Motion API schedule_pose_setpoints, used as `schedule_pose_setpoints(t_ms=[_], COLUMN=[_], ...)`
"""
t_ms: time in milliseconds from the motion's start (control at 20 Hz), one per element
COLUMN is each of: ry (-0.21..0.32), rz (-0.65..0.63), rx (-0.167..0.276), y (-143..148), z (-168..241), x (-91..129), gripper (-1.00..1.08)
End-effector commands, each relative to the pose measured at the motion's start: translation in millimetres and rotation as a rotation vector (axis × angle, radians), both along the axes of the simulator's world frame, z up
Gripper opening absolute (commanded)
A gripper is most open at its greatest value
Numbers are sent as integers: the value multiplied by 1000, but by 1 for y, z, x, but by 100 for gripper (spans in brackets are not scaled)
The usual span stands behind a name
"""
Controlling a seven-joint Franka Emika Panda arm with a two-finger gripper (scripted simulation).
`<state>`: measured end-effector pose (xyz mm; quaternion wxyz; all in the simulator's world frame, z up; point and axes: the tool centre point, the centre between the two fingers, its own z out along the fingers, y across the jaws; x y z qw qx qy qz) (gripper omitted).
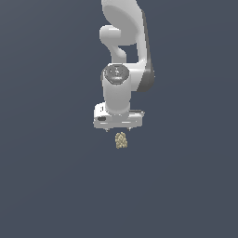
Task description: Pick up the object and move it to a goal position.
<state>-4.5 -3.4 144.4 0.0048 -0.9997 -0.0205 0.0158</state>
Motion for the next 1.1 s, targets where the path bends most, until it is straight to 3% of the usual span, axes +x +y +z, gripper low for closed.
schedule_pose_setpoints(t_ms=[0,450,1050], ry=[-8,-31,-31], rz=[36,135,140], rx=[-2,-7,-7], y=[5,19,20], z=[-11,-39,-65], x=[0,-2,-4], gripper=[100,100,100])
